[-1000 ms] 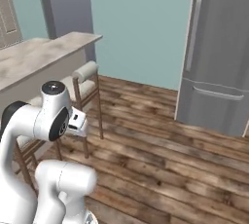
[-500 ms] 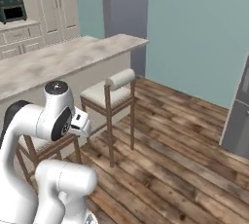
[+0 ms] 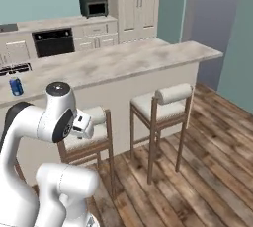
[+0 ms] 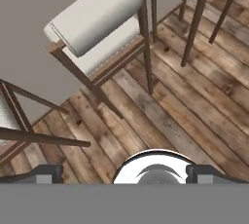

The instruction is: Four empty soda cans are scattered around the kitchen. Gather all the cans and cluster them next to the stove for recycling.

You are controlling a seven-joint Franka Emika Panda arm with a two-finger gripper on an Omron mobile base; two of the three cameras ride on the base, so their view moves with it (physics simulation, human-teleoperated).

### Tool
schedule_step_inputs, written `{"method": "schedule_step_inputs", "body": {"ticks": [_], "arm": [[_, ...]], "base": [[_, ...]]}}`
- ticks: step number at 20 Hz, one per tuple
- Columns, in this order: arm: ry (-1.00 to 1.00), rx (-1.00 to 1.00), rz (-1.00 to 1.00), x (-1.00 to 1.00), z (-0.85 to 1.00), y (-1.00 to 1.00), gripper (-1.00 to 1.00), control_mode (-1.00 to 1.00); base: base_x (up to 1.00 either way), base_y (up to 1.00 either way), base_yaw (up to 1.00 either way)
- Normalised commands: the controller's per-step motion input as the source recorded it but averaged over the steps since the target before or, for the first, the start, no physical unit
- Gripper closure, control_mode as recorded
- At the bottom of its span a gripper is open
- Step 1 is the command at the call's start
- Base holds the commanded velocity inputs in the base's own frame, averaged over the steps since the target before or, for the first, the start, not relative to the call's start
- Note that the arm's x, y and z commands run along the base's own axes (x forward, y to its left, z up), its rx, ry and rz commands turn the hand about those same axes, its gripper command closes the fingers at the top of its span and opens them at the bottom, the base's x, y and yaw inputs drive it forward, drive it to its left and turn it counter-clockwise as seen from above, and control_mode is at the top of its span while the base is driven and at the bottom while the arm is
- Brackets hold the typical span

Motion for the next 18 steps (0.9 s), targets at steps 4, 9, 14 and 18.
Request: {"method": "schedule_step_inputs", "body": {"ticks": [4,9,14,18], "arm": [[0.00,0.00,0.00,0.00,0.00,0.00,-1.00,1.00],[0.00,0.00,0.00,0.00,0.00,0.00,-1.00,1.00],[0.00,0.00,0.00,0.00,0.00,0.00,-1.00,1.00],[0.00,0.00,0.00,0.00,0.00,0.00,-1.00,1.00]], "base": [[0.38,-0.07,0.71],[0.36,-0.05,0.66],[0.46,-0.03,0.33],[0.62,-0.15,0.28]]}}
